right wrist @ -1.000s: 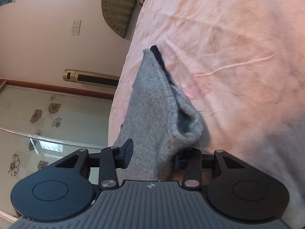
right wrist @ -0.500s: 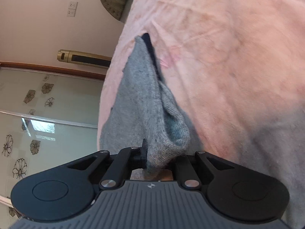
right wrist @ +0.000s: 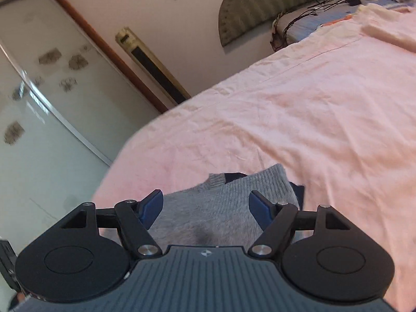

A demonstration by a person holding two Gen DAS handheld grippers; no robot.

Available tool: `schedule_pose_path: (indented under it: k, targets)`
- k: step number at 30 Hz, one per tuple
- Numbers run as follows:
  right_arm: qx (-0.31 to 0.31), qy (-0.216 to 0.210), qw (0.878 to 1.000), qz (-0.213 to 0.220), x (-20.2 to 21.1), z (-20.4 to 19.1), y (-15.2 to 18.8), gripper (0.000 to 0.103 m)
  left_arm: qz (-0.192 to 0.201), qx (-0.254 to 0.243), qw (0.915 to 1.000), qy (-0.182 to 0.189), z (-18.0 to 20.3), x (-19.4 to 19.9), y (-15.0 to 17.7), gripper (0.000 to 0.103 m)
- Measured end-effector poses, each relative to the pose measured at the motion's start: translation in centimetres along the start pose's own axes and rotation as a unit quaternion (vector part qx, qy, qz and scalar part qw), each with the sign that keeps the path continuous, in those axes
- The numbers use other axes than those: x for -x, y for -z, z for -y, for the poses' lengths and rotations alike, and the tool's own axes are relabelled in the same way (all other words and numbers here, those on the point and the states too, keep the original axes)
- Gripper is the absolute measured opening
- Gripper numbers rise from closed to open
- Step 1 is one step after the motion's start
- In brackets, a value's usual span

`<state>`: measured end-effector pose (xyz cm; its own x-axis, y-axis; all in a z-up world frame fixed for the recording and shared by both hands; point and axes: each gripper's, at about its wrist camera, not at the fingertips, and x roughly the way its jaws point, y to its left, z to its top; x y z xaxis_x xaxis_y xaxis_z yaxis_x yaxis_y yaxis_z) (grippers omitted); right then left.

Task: Fold small clothes
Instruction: 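Release the sweater and hold both grippers open above it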

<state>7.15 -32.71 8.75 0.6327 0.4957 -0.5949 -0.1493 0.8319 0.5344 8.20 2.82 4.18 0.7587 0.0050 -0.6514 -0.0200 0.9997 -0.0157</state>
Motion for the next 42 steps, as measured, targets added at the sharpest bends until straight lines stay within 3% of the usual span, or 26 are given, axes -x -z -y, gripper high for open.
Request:
schedule_pose_path:
  k: [1, 2, 4, 6, 9, 11, 14, 16, 18, 21, 24, 27, 30, 33, 35, 37, 42]
  targets:
    - [0.013, 0.025, 0.999, -0.025, -2.3, 0.0, 0.0, 0.074, -0.018, -0.018, 0.9995, -0.016, -0.1, -2.0, 0.5, 0.067]
    - [0.033, 0.041, 0.998, -0.031, -3.9, 0.1, 0.4, 0.073, -0.003, -0.022, 0.9993, -0.029, -0.5, -2.8, 0.9, 0.071]
    - [0.076, 0.05, 0.996, 0.007, -4.8, 0.1, 0.9, 0.081, 0.011, -0.009, 0.9996, -0.025, -2.0, -2.9, 1.4, 0.077]
    - [0.088, 0.058, 0.994, 0.031, -5.1, 0.2, 1.3, 0.081, 0.009, -0.013, 0.9993, -0.033, -1.9, -3.0, 1.4, 0.082]
    - [0.113, 0.082, 0.99, 0.035, -6.0, -0.2, 1.3, 0.086, 0.007, -0.011, 0.9992, -0.037, -1.8, -3.1, 1.2, 0.084]
    - [0.147, 0.097, 0.984, 0.019, -6.5, -1.3, 1.5, 0.092, 0.008, -0.015, 0.999, -0.043, -1.6, -2.1, 1.4, 0.084]
    - [0.168, 0.141, 0.976, 0.001, -5.1, -3.0, 1.9, 0.092, 0.016, 0.002, 0.9994, -0.029, -1.9, 1.4, 2.2, 0.084]
    - [0.145, 0.098, 0.984, 0.015, -2.4, -3.5, 2.6, 0.095, 0.012, 0.004, 0.9999, -0.005, -2.0, 2.9, 2.9, 0.084]
    - [0.149, 0.07, 0.986, 0.025, -0.7, -3.9, 4.3, 0.103, 0.0, -0.001, 1.0, -0.003, -2.0, 2.7, 3.6, 0.084]
    - [0.185, 0.132, 0.974, 0.014, -1.4, -3.4, 6.5, 0.103, 0.01, -0.001, 0.9999, 0.0, -2.5, 2.0, 4.8, 0.091]
    - [0.163, 0.108, 0.98, 0.04, -0.7, -1.7, 7.0, 0.103, 0.009, 0.005, 0.9999, -0.001, -2.7, 1.2, 4.5, 0.097]
    - [0.189, 0.13, 0.973, 0.029, -1.4, -2.6, 7.0, 0.103, 0.003, 0.003, 0.9999, -0.015, -2.5, 1.0, 4.0, 0.1]
    - [0.184, 0.14, 0.972, 0.029, -0.3, -3.6, 7.1, 0.101, 0.016, -0.007, 0.9997, -0.016, -2.0, 3.6, 4.4, 0.098]
    - [0.184, 0.105, 0.976, 0.052, 2.6, -4.5, 8.5, 0.103, 0.001, -0.017, 0.9999, -0.002, -2.0, 4.7, 5.8, 0.099]
    - [0.196, 0.106, 0.974, 0.042, 2.9, -4.7, 9.6, 0.103, 0.016, -0.019, 0.9997, 0.001, -2.5, 4.3, 7.2, 0.1]
    - [0.223, 0.126, 0.967, 0.014, 1.3, -4.1, 11.0, 0.103, 0.004, 0.013, 0.9998, 0.011, -3.5, 3.7, 7.0, 0.103]
    - [0.232, 0.117, 0.966, 0.017, 1.0, -4.1, 10.7, 0.103, 0.004, 0.008, 0.9999, -0.006, -3.0, 4.3, 6.9, 0.103]
